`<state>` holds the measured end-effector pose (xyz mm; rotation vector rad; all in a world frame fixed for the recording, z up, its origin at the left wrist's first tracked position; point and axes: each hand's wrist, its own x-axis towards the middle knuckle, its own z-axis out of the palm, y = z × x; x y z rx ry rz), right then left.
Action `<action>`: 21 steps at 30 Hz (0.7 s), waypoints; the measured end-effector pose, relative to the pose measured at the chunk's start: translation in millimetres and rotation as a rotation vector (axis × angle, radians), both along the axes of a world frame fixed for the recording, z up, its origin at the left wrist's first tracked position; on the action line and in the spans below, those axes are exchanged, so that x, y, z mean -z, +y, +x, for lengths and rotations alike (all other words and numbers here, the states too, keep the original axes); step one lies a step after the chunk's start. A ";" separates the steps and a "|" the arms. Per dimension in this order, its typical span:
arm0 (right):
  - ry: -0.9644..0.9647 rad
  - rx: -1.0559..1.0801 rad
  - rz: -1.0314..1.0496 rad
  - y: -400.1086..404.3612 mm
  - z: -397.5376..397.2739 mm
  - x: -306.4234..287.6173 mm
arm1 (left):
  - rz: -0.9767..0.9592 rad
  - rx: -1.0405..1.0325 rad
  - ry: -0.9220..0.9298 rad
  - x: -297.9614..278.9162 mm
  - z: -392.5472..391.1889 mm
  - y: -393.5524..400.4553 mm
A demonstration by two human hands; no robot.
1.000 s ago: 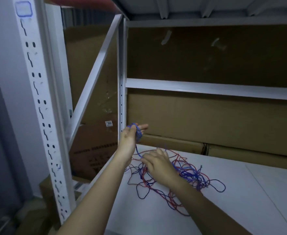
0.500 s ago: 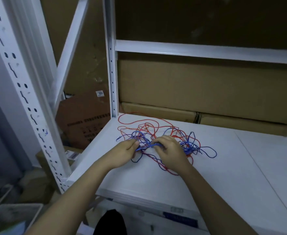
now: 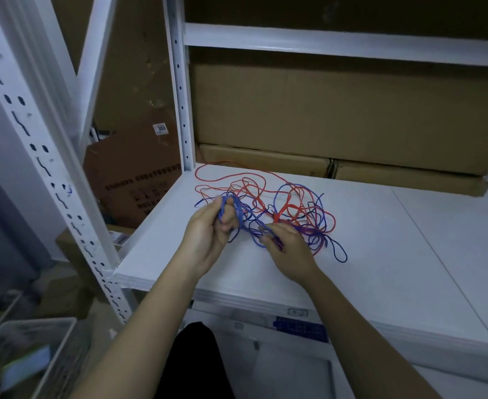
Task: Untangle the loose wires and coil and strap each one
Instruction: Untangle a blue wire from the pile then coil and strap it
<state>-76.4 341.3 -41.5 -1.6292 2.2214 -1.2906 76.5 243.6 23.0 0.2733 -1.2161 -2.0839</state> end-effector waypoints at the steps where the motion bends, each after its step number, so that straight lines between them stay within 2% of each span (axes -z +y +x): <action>1: -0.017 0.001 -0.001 1.2 -0.1 2.0 | 0.045 -0.052 0.026 0.4 -3.1 -2.2; 4: -0.098 0.003 0.004 1.7 -0.1 3.7 | 0.093 -0.179 0.058 1.6 -11.9 -9.7; 6: -0.113 0.011 0.015 1.1 -0.7 5.0 | 0.045 -0.271 0.015 2.5 -22.3 -13.1; 10: 0.059 -0.029 0.041 5.9 1.8 13.7 | -0.431 -0.496 -0.333 8.7 -51.4 -7.7; 12: 0.133 -0.075 0.025 9.2 0.9 15.7 | -0.799 -0.476 -0.536 18.5 -61.8 -10.6; 15: 0.182 -0.090 0.027 12.9 -3.1 15.8 | -1.432 -0.342 -1.031 31.9 -65.3 -24.4; 16: 0.183 -0.078 0.035 13.9 -5.1 15.1 | -1.581 -0.303 -1.123 34.4 -62.7 -28.2; 18: 0.132 -0.052 0.070 15.2 -9.2 11.9 | -1.725 -0.219 -1.144 35.9 -53.8 -32.8; 21: -0.026 -0.044 0.180 10.4 -14.5 5.6 | -1.669 -0.052 -1.064 32.7 -38.8 -37.6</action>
